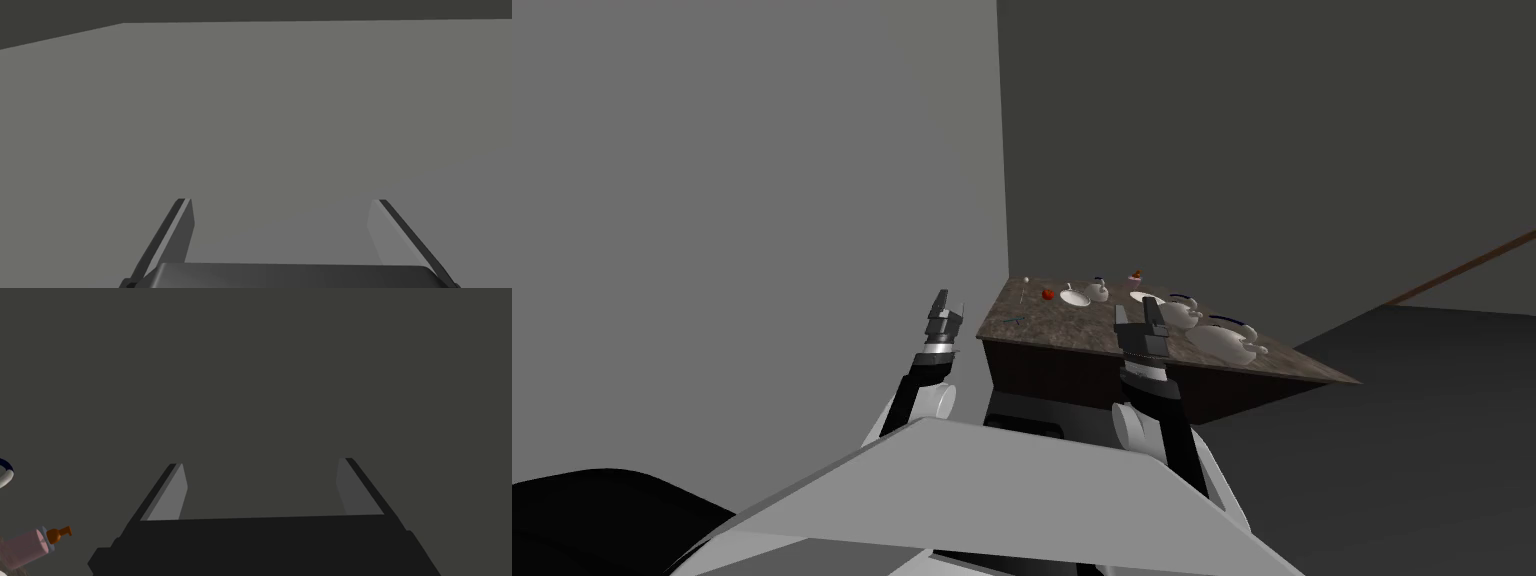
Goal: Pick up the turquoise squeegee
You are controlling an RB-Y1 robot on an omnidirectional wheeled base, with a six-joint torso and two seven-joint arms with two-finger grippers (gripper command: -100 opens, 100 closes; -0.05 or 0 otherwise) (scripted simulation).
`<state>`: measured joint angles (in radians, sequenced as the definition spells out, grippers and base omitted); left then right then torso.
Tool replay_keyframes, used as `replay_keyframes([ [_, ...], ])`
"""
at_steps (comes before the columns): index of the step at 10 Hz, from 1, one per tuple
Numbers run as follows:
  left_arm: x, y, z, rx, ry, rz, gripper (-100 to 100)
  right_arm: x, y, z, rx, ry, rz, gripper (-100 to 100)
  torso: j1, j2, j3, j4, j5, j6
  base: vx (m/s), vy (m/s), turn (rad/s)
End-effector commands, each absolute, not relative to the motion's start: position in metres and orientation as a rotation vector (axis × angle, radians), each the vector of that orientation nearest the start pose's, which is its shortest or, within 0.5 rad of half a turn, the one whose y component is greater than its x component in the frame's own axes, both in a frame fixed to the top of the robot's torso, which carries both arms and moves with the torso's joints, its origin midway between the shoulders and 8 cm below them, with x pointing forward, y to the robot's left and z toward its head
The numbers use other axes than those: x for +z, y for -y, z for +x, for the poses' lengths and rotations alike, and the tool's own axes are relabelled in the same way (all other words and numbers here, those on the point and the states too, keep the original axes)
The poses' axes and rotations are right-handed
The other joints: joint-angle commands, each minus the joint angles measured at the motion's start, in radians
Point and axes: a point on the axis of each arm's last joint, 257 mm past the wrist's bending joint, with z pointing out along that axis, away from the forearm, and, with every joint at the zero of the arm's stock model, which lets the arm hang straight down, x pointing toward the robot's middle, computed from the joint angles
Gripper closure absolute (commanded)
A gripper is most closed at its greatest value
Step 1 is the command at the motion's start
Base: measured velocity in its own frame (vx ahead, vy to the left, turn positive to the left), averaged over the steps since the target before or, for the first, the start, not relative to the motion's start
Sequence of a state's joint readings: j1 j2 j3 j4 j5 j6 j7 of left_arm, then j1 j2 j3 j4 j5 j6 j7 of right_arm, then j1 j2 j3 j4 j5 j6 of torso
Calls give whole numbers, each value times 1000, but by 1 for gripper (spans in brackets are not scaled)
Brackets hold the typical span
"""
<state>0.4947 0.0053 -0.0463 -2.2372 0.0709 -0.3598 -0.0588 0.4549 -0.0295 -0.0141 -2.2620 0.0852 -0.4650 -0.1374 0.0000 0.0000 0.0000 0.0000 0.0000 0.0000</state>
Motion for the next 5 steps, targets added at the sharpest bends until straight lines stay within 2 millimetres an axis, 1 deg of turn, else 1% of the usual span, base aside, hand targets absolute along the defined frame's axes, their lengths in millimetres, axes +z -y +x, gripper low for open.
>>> replay_keyframes([
  [1, -28, -272, 382, -1306, -756, -833, -100, 24, 268, 358, 1373, -659, 648, 0, 0, 0, 0, 0, 0, 0, -7, -31, -12],
  [3, -38, -270, 393, -1311, -803, -856, -100, 24, 268, 358, 1373, -659, 648, 0, -3, 1, 0, 0, -1, 0, -23, -57, -13],
  [5, -49, -269, 406, -1318, -857, -887, -100, 24, 268, 358, 1373, -659, 648, 0, -5, 1, 1, 0, -1, 0, -15, -80, -23],
])
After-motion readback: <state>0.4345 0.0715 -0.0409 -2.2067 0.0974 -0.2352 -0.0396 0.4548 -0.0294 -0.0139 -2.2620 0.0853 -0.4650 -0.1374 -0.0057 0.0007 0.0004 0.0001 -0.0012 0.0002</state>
